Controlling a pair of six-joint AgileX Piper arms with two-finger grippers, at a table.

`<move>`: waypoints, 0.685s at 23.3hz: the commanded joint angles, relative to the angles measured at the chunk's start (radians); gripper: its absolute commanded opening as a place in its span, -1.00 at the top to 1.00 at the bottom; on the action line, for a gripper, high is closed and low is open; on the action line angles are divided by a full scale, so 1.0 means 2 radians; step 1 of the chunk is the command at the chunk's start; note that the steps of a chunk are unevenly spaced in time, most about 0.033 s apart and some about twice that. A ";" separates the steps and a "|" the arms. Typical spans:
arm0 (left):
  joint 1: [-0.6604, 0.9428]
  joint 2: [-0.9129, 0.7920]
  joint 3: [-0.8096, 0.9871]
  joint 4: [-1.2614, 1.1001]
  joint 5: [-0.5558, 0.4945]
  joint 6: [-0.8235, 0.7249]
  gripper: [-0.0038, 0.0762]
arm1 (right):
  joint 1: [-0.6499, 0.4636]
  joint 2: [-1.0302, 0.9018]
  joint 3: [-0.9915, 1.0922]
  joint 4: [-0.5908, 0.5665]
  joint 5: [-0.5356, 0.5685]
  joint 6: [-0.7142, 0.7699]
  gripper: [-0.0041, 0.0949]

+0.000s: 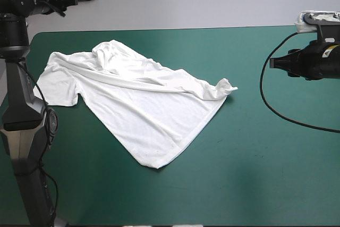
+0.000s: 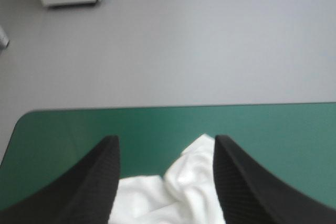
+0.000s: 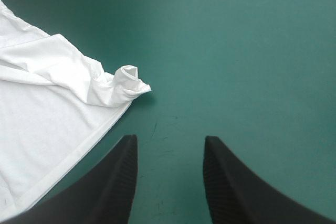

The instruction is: Fold the cloth

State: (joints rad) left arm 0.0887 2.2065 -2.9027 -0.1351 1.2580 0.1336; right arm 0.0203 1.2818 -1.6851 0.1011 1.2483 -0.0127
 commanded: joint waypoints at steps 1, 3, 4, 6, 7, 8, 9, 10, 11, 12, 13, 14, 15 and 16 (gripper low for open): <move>-0.039 -0.097 0.025 -0.046 0.016 0.011 -0.05 | 0.001 -0.022 -0.010 0.005 -0.016 -0.002 0.13; -0.066 -0.151 0.080 -0.058 0.016 0.014 -0.05 | 0.001 -0.030 -0.010 0.002 -0.016 -0.002 0.13; -0.081 -0.180 0.118 -0.057 0.016 0.017 -0.05 | 0.001 -0.034 -0.010 -0.001 -0.016 -0.002 0.13; -0.111 -0.243 0.213 -0.047 0.016 0.027 -0.05 | 0.001 -0.039 -0.010 0.002 -0.016 -0.002 0.13; -0.127 -0.275 0.261 -0.040 0.016 0.027 -0.05 | 0.001 -0.042 -0.010 0.006 -0.016 -0.002 0.13; -0.147 -0.305 0.309 -0.028 0.016 0.027 -0.05 | 0.001 -0.042 -0.010 0.010 -0.016 -0.002 0.13; -0.158 -0.325 0.336 -0.023 0.016 0.027 -0.05 | 0.001 -0.042 -0.010 0.012 -0.016 -0.002 0.13; -0.173 -0.343 0.375 -0.018 0.016 0.027 -0.05 | 0.001 -0.042 -0.010 0.015 -0.016 -0.002 0.13; -0.183 -0.359 0.400 -0.015 0.016 0.027 -0.05 | 0.001 -0.042 -0.010 0.017 -0.016 -0.002 0.13; -0.193 -0.370 0.432 -0.010 0.016 0.025 -0.05 | 0.001 -0.042 -0.010 0.018 -0.016 -0.002 0.13; -0.206 -0.385 0.463 -0.009 0.016 0.020 -0.05 | 0.001 -0.042 -0.010 0.018 -0.016 -0.002 0.13; -0.214 -0.393 0.495 -0.010 0.016 0.013 -0.05 | 0.001 -0.042 -0.010 0.018 -0.016 -0.002 0.13; -0.222 -0.401 0.520 -0.011 0.016 0.010 -0.05 | 0.001 -0.042 -0.010 0.018 -0.016 -0.002 0.13; -0.234 -0.411 0.558 -0.011 0.016 0.006 -0.05 | 0.001 -0.042 -0.010 0.018 -0.016 -0.002 0.13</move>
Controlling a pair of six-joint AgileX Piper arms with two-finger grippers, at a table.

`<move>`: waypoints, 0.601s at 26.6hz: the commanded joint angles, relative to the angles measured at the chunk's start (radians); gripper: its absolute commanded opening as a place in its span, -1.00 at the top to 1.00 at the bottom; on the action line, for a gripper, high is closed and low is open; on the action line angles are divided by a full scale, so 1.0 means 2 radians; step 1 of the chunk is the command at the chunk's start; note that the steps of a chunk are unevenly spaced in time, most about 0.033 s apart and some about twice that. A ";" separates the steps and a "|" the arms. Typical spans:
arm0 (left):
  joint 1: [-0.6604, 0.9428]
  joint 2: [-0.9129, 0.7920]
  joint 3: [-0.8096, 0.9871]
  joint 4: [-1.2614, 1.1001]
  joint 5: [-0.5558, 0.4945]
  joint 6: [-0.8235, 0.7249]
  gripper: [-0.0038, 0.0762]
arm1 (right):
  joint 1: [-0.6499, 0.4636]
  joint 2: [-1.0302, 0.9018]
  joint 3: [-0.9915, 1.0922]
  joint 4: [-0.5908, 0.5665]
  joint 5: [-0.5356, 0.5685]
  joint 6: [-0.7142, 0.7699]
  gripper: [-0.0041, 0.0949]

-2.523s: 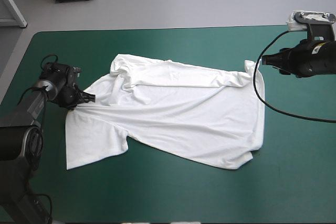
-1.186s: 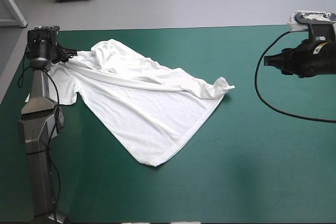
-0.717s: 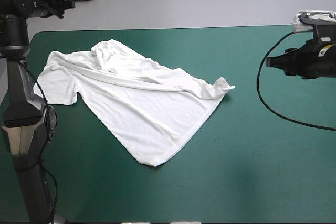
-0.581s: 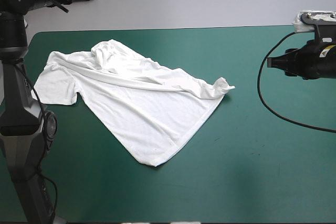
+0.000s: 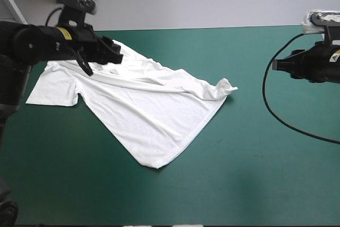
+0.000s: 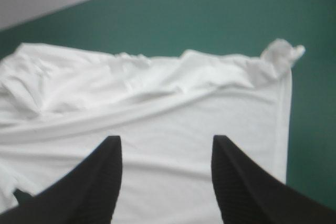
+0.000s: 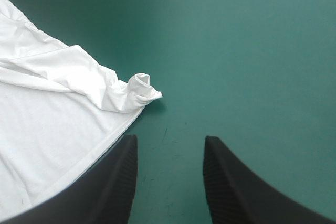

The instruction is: Fold the cloth

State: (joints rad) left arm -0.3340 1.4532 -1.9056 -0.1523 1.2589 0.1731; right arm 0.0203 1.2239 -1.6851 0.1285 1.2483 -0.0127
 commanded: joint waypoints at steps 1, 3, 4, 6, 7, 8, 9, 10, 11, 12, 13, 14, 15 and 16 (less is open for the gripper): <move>-0.036 -0.044 0.103 -0.002 0.015 -0.024 -0.05 | 0.001 -0.014 -0.010 0.004 -0.016 -0.002 0.13; -0.068 -0.056 0.188 -0.005 0.015 -0.022 -0.05 | 0.001 -0.014 -0.010 0.004 -0.016 -0.002 0.13; -0.085 -0.056 0.226 -0.002 0.015 -0.016 -0.05 | 0.001 -0.014 -0.010 0.004 -0.016 -0.002 0.13; -0.105 -0.055 0.272 0.000 0.015 -0.001 -0.05 | 0.001 -0.014 -0.010 0.006 -0.016 -0.002 0.13; -0.114 -0.055 0.292 0.000 0.013 0.009 -0.06 | 0.001 -0.014 -0.010 0.006 -0.016 -0.002 0.13; -0.121 -0.055 0.306 0.003 0.007 0.008 -0.06 | 0.001 -0.014 -0.010 0.009 -0.016 -0.002 0.13; -0.128 -0.055 0.323 0.004 0.001 0.008 -0.06 | 0.001 -0.014 -0.010 0.010 -0.016 -0.002 0.13; -0.132 -0.055 0.336 0.005 -0.007 0.008 -0.06 | 0.001 -0.014 -0.010 0.011 -0.016 -0.002 0.13; -0.134 -0.055 0.345 0.005 -0.015 0.008 -0.06 | 0.001 -0.014 -0.010 0.012 -0.016 -0.002 0.13; -0.135 -0.055 0.353 0.004 -0.024 0.008 -0.06 | 0.001 -0.014 -0.010 0.013 -0.016 -0.002 0.13; -0.135 -0.055 0.361 0.001 -0.035 0.008 -0.06 | 0.001 -0.014 -0.010 0.015 -0.016 -0.002 0.13; -0.135 -0.055 0.369 -0.002 -0.042 0.010 -0.06 | 0.001 -0.014 -0.010 0.017 -0.016 -0.002 0.13; -0.135 -0.055 0.377 -0.003 -0.046 0.017 -0.06 | 0.001 -0.014 -0.010 0.017 -0.016 -0.002 0.13; -0.135 -0.055 0.386 -0.004 -0.050 0.026 -0.06 | 0.001 -0.014 -0.010 0.017 -0.016 -0.002 0.13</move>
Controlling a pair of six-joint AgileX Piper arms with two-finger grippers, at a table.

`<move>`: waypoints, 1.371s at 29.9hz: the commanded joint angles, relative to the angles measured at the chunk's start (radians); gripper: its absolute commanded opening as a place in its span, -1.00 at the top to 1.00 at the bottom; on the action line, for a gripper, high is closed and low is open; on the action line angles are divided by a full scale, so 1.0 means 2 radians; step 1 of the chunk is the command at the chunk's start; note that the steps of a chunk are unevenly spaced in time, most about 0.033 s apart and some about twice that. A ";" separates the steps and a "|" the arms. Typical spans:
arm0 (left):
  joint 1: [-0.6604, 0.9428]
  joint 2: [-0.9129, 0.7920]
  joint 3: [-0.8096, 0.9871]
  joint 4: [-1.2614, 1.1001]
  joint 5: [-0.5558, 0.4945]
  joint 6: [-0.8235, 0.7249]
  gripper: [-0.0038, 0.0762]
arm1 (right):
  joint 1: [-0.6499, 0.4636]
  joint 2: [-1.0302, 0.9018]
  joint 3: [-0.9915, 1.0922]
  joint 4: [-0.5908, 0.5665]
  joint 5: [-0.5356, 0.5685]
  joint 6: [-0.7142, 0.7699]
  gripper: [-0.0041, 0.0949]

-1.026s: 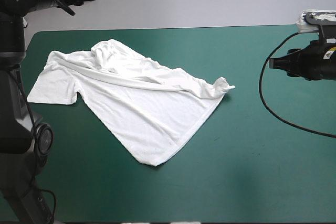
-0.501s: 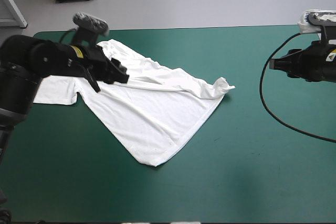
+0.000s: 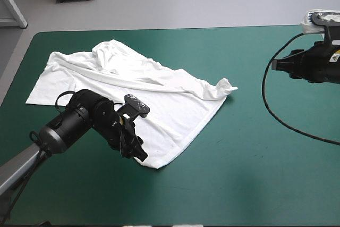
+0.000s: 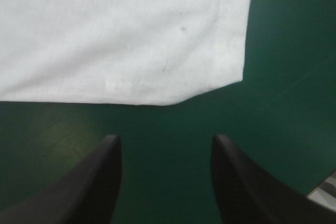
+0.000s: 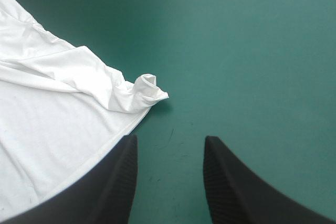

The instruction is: Fold the cloth

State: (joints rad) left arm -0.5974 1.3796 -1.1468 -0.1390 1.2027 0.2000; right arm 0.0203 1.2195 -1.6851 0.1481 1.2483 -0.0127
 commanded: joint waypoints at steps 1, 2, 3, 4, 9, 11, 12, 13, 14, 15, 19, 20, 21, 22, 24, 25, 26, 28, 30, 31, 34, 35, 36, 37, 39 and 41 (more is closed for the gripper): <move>-0.006 -0.018 0.015 -0.011 -0.027 0.021 -0.06 | 0.001 -0.012 -0.010 0.009 -0.016 -0.002 0.13; -0.011 -0.018 0.026 -0.006 -0.034 0.024 -0.06 | 0.001 -0.012 -0.010 0.009 -0.016 -0.002 0.13; -0.018 -0.018 0.035 -0.003 -0.042 0.030 -0.06 | 0.001 -0.012 -0.010 0.010 -0.016 -0.002 0.13; -0.027 -0.018 0.044 -0.003 -0.049 0.035 -0.06 | 0.001 -0.012 -0.010 0.010 -0.016 -0.002 0.13; -0.087 -0.009 0.064 0.025 -0.100 0.032 -0.06 | 0.001 -0.012 -0.010 0.012 -0.016 0.002 0.13; -0.102 0.005 0.069 0.046 -0.115 0.024 -0.06 | 0.001 -0.009 -0.005 0.015 -0.016 0.006 0.13; -0.106 0.014 0.070 0.054 -0.118 0.019 -0.06 | 0.001 -0.007 0.001 0.015 -0.016 0.006 0.13; -0.108 0.025 0.070 0.061 -0.120 0.016 -0.06 | 0.001 -0.005 0.011 0.015 -0.018 0.006 0.13; -0.108 0.033 0.070 0.063 -0.121 0.016 -0.06 | 0.001 -0.003 0.020 0.015 -0.020 0.006 0.13; -0.108 0.044 0.070 0.063 -0.122 0.016 -0.06 | 0.001 -0.002 0.032 0.014 -0.025 0.006 0.13; -0.108 0.077 0.070 0.064 -0.132 0.028 -0.06 | 0.001 0.004 0.073 0.005 -0.047 0.006 0.13; -0.108 0.084 0.070 0.064 -0.141 0.032 -0.06 | 0.001 0.008 0.079 0.002 -0.051 0.006 0.13; -0.108 0.091 0.070 0.064 -0.151 0.032 -0.06 | 0.001 0.013 0.083 -0.002 -0.055 0.006 0.13; -0.108 0.096 0.070 0.064 -0.158 0.032 -0.06 | 0.001 0.020 0.088 -0.003 -0.055 0.006 0.13; -0.108 0.102 0.070 0.064 -0.167 0.032 -0.06 | 0.001 0.034 0.091 0.003 -0.059 0.014 0.13; -0.108 0.105 0.070 0.064 -0.168 0.032 -0.06 | 0.001 0.043 0.092 0.003 -0.065 0.015 0.13; -0.108 0.106 0.070 0.064 -0.168 0.032 -0.05 | 0.001 0.050 0.092 0.004 -0.070 0.015 0.13; -0.108 0.107 0.070 0.064 -0.168 0.030 0.10 | 0.001 0.071 0.091 0.012 -0.084 0.015 0.13; -0.108 0.107 0.070 0.064 -0.168 0.032 0.48 | 0.001 0.099 0.091 0.021 -0.090 0.015 0.13; -0.108 0.107 0.070 0.064 -0.168 0.034 0.71 | 0.001 0.115 0.089 0.025 -0.089 0.015 0.13; -0.108 0.107 0.070 0.064 -0.169 0.037 0.92 | 0.001 0.156 0.087 0.041 -0.088 0.013 0.10; -0.108 0.107 0.070 0.064 -0.169 0.037 0.93 | 0.003 0.168 0.085 0.045 -0.089 0.013 0.08; -0.108 0.107 0.070 0.064 -0.169 0.036 0.93 | 0.006 0.176 0.082 0.045 -0.089 0.013 0.05; -0.108 0.107 0.070 0.064 -0.170 0.035 0.93 | 0.012 0.187 0.076 0.044 -0.089 0.006 0.01; -0.108 0.107 0.070 0.064 -0.172 0.033 0.93 | 0.028 0.207 0.060 0.040 -0.090 0.004 -0.05; -0.108 0.107 0.070 0.060 -0.174 0.033 0.93 | 0.048 0.227 0.037 0.029 -0.093 0.003 -0.07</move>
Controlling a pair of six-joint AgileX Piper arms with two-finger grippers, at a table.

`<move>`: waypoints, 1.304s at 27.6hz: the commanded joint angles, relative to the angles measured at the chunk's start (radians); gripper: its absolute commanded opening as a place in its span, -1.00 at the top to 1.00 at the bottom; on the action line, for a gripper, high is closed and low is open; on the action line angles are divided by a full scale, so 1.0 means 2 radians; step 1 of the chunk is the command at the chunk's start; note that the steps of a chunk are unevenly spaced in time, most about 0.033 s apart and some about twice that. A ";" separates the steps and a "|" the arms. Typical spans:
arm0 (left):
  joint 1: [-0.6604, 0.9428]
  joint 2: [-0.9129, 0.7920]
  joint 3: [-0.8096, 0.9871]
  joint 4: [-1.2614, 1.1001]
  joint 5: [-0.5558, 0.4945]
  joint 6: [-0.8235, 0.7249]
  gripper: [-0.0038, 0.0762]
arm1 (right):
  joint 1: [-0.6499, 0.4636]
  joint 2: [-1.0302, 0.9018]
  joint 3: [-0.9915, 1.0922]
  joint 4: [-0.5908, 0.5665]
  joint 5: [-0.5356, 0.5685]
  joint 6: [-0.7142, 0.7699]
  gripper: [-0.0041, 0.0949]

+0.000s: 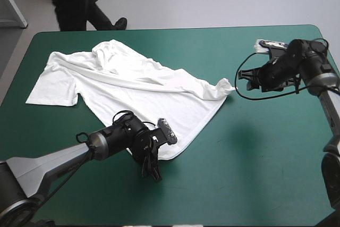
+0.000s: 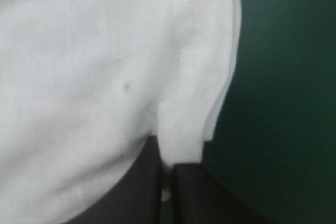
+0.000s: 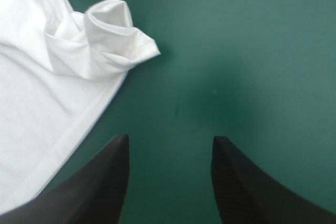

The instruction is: Fold the cloth

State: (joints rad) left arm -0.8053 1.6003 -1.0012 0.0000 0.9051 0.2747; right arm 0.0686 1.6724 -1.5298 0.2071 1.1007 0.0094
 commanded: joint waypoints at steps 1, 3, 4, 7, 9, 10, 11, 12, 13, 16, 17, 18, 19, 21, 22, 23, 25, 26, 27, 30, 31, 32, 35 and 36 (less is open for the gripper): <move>-0.004 -0.004 -0.003 -0.012 -0.027 -0.004 0.93 | 0.032 0.009 -0.054 -0.006 -0.020 -0.008 -0.07; -0.004 -0.004 -0.003 -0.016 -0.027 -0.004 0.93 | 0.050 0.034 -0.080 -0.014 -0.015 -0.008 -0.07; -0.004 -0.004 -0.003 -0.016 -0.027 -0.004 0.93 | 0.054 0.044 -0.090 -0.014 -0.010 -0.007 -0.07; -0.004 -0.004 -0.003 -0.016 -0.027 -0.004 0.93 | 0.061 0.081 -0.114 -0.014 0.007 -0.005 -0.07; -0.004 -0.004 -0.003 -0.016 -0.027 -0.004 0.93 | 0.061 0.100 -0.121 -0.015 0.006 -0.007 -0.08; -0.004 -0.004 -0.003 -0.016 -0.027 -0.004 0.93 | 0.061 0.106 -0.124 -0.015 0.004 -0.007 -0.08; -0.004 -0.004 -0.003 -0.016 -0.027 -0.004 0.93 | 0.061 0.117 -0.129 -0.015 0.003 -0.007 -0.10; -0.004 -0.004 -0.003 -0.016 -0.027 -0.004 0.93 | 0.061 0.123 -0.132 -0.015 0.002 -0.007 -0.11; -0.004 -0.004 -0.003 -0.016 -0.027 -0.004 0.93 | 0.061 0.132 -0.135 -0.015 0.000 -0.007 -0.12; -0.004 -0.004 -0.003 -0.016 -0.027 -0.004 0.93 | 0.061 0.155 -0.143 -0.014 -0.001 -0.007 -0.13; -0.004 -0.004 -0.003 -0.016 -0.027 -0.004 0.93 | 0.062 0.163 -0.145 -0.011 -0.001 -0.007 -0.13; -0.004 -0.004 -0.003 -0.016 -0.027 -0.004 0.93 | 0.062 0.169 -0.146 -0.009 -0.001 -0.007 -0.13; -0.004 -0.004 -0.003 -0.016 -0.027 -0.004 0.93 | 0.063 0.177 -0.147 -0.008 -0.002 -0.007 -0.13; -0.004 -0.004 -0.003 -0.016 -0.027 -0.004 0.93 | 0.068 0.186 -0.149 -0.011 -0.002 -0.007 -0.13; -0.004 -0.004 -0.003 -0.016 -0.027 -0.004 0.93 | 0.072 0.192 -0.149 -0.011 -0.003 -0.007 -0.12; -0.004 -0.004 -0.003 -0.017 -0.027 -0.004 0.93 | 0.074 0.196 -0.149 -0.011 -0.003 -0.007 -0.11; -0.004 -0.004 -0.003 -0.018 -0.027 -0.004 0.93 | 0.082 0.206 -0.149 -0.011 -0.002 -0.005 -0.07; -0.004 -0.004 -0.003 -0.018 -0.027 -0.004 0.93 | 0.087 0.212 -0.149 -0.012 0.000 -0.005 -0.01; -0.004 -0.004 -0.003 -0.018 -0.027 -0.004 0.93 | 0.092 0.217 -0.149 -0.012 0.001 -0.005 0.08; -0.004 -0.004 -0.003 -0.019 -0.027 -0.004 0.93 | 0.108 0.230 -0.149 -0.020 0.009 -0.002 0.48; -0.004 -0.004 -0.003 -0.019 -0.027 -0.004 0.93 | 0.113 0.235 -0.149 -0.024 0.015 0.000 0.68; -0.004 -0.004 -0.003 -0.019 -0.027 -0.004 0.93 | 0.122 0.240 -0.149 -0.040 0.026 0.014 0.94; -0.004 -0.004 -0.003 -0.016 -0.027 -0.004 0.93 | 0.124 0.237 -0.156 -0.059 0.033 0.028 0.96; -0.004 -0.005 -0.004 0.000 -0.022 -0.007 0.93 | 0.124 0.228 -0.170 -0.072 0.047 0.030 0.96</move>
State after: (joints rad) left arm -0.8053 1.6006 -1.0012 0.0000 0.9021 0.2737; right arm 0.2999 2.1498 -1.8476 0.0457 1.1405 0.0605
